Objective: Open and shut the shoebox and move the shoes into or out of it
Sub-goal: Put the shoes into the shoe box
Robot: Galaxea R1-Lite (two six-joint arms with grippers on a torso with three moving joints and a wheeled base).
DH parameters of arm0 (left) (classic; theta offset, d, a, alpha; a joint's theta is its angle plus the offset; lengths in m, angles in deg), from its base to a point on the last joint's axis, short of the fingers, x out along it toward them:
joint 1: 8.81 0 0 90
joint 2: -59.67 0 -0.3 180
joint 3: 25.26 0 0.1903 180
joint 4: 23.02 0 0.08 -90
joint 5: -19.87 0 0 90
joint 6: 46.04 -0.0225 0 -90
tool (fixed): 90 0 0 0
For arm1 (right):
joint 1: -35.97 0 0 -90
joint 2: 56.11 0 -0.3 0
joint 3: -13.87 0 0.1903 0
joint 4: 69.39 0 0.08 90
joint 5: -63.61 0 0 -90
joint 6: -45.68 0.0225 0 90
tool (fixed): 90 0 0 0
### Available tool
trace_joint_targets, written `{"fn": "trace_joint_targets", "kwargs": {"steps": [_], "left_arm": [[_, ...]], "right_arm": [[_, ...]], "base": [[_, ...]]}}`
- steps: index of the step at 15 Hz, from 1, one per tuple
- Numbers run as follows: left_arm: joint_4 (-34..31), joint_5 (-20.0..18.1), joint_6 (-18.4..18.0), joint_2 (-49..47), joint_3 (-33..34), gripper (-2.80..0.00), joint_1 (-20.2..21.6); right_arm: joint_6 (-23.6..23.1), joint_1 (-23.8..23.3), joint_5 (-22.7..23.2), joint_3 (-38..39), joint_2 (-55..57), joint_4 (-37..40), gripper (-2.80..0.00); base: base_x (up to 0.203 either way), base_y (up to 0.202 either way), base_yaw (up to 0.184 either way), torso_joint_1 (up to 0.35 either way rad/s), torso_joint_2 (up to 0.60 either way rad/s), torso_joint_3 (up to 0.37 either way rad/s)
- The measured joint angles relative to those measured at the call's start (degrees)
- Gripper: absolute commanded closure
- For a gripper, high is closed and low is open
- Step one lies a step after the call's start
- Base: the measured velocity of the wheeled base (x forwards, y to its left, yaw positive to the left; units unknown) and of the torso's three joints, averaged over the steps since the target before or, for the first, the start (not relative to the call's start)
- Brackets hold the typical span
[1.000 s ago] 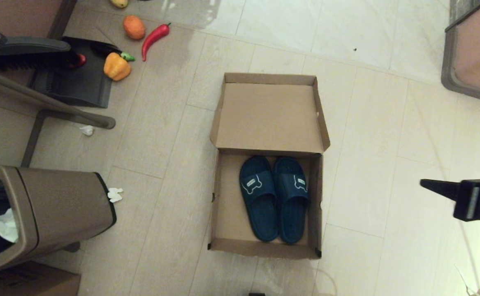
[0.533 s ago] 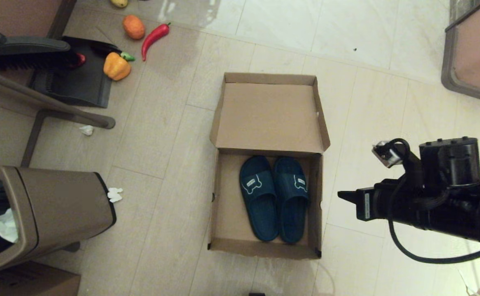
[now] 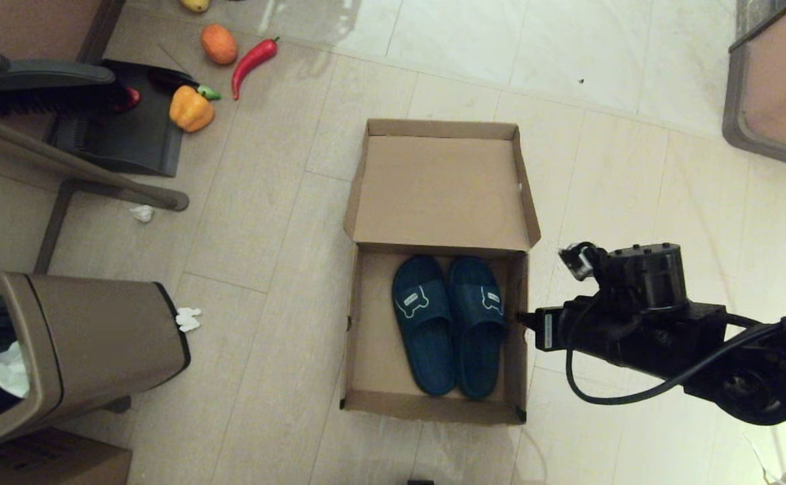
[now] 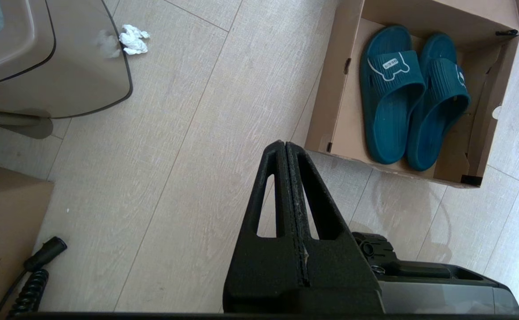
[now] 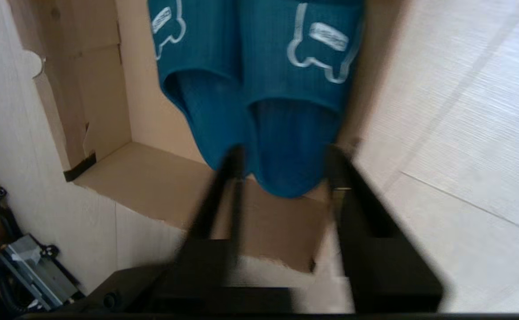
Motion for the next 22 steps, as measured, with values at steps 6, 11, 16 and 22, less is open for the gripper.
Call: {"fn": "trace_joint_targets", "kwargs": {"steps": [6, 11, 16, 22], "left_arm": [[0.0, 0.0, 0.0, 0.0, 0.0, 0.0, 0.0], [0.0, 0.0, 0.0, 0.0, 0.0, 0.0, 0.0], [0.1, 0.0, 0.0, 0.0, 0.0, 0.0, 0.0], [0.1, 0.0, 0.0, 0.0, 0.0, 0.0, 0.0]], "right_arm": [[-0.1, 7.1, -7.3, 0.2, 8.4, -4.7, -2.8], [-0.3, 11.6, -8.7, 1.5, 13.4, -8.0, -2.8], [-0.4, 12.1, -13.1, 1.9, 17.1, -11.1, -2.8], [-0.1, 11.7, -15.2, 0.8, 22.6, -18.1, -2.8]], "base": [[0.0, 0.0, 0.0, 0.0, 0.0, 0.0], [0.0, 0.0, 0.0, 0.0, 0.0, 0.0], [0.0, 0.0, 0.0, 0.0, 0.0, 0.0], [0.0, 0.0, 0.0, 0.0, 0.0, 0.0]]}}
